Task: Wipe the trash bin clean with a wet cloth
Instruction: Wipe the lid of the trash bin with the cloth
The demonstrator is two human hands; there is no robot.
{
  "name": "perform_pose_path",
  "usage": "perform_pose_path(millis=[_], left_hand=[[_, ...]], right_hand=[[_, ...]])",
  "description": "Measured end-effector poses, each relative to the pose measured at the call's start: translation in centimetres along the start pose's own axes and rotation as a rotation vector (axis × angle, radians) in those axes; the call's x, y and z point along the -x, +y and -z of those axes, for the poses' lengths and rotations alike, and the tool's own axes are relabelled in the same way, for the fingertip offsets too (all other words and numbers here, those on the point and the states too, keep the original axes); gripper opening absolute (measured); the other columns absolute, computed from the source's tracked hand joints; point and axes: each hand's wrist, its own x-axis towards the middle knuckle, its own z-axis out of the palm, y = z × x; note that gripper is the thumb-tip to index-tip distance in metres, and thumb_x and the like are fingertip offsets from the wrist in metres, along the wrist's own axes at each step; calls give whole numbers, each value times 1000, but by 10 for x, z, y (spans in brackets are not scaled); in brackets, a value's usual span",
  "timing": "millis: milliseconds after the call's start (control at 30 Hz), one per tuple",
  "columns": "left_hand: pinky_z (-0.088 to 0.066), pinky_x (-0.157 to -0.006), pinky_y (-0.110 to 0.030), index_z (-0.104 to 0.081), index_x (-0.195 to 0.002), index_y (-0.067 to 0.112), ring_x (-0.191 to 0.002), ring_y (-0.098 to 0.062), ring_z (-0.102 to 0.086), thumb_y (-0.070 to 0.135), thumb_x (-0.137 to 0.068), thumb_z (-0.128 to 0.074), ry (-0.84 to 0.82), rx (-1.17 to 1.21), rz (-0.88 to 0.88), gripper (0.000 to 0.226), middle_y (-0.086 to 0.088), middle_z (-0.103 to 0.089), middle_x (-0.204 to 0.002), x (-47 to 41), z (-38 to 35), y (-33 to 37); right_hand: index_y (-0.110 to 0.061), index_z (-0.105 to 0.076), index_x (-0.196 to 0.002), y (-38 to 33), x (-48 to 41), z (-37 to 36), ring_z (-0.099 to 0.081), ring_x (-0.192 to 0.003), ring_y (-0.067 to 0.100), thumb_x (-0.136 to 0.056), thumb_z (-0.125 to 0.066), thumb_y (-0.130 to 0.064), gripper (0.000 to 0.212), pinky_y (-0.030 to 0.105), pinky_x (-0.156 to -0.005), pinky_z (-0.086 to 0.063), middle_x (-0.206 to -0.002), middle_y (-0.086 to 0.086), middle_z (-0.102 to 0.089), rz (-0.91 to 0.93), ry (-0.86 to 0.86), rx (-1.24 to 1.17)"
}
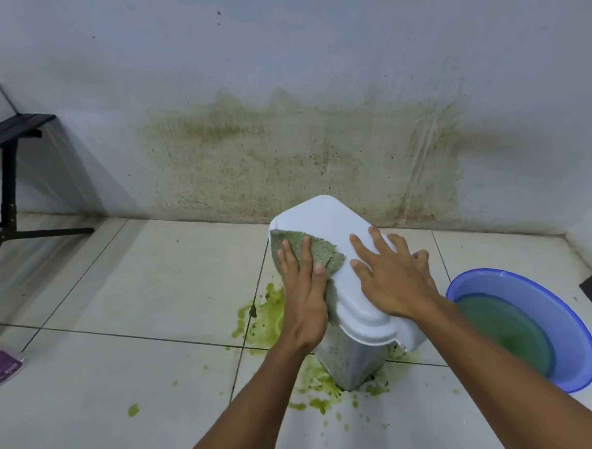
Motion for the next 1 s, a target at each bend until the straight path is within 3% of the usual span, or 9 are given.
perform_pose_path(millis=[67,133,267,333,567,667,800,900,1000], left_hand=[[3,-129,-38,-20,-161,45,-153,9,16,66,-103,-21,121,101,64,62,22,4,-171,-5,-4,5],[-8,-130,-41,-17,-164,36,-157,1,3,49,-109,-32,217,124,97,58,18,-7,-172,-12,-5,7],[2,-130,-39,7,-165,23,-156,-3,17,31,-112,-37,212,141,147,69,11,15,-172,-27,-10,17],[7,-130,-36,10,-164,20,-155,-3,21,32,-113,-32,208,131,163,67,10,20,-171,-28,-15,18],[17,-116,-9,14,-163,27,-149,10,28,52,-105,-23,186,73,67,73,18,27,-167,22,-43,18],[15,-124,-22,14,-163,24,-152,2,26,45,-111,-26,158,50,113,70,13,26,-169,-7,-31,17],[4,-130,-39,8,-165,22,-157,-4,17,36,-113,-27,91,86,168,64,11,19,-171,-38,-13,21],[1,-131,-37,5,-165,26,-156,0,14,39,-113,-28,78,108,164,63,15,16,-171,-17,-23,25],[2,-128,-25,5,-164,33,-152,11,14,49,-110,-27,90,138,81,65,29,16,-167,30,-38,23]], right_hand=[[-45,-10,-155,5,-3,3,-13,-146,28,-102,-16,-55,55,57,-108,-20,-167,-6,-3,26,21,34],[-46,-12,-154,5,-5,2,-15,-145,27,-101,-18,-56,54,55,-108,-20,-166,-5,-6,32,41,35],[-46,-3,-155,5,-5,-3,9,-153,18,-103,-17,-50,54,56,-116,-8,-167,-9,8,35,11,-60],[-49,1,-154,3,-6,-2,16,-152,15,-105,-17,-47,53,58,-118,-6,-166,-12,15,38,-24,-94],[-46,3,-155,6,-16,9,10,-154,21,-104,-16,-46,54,67,-116,-7,-166,-13,14,135,-67,-24],[-46,2,-155,6,-20,13,19,-152,14,-106,-13,-43,51,67,-117,7,-164,-17,17,222,-66,-28],[-48,0,-155,1,-10,7,15,-152,10,-106,-14,-45,51,61,-117,-3,-164,-19,13,131,-49,-97],[-49,0,-154,3,-5,6,12,-152,10,-105,-15,-43,52,62,-115,-9,-164,-21,10,75,-41,-77],[-49,-4,-154,2,-6,7,9,-153,9,-106,-16,-40,51,62,-114,-13,-164,-22,6,68,-24,-87]])
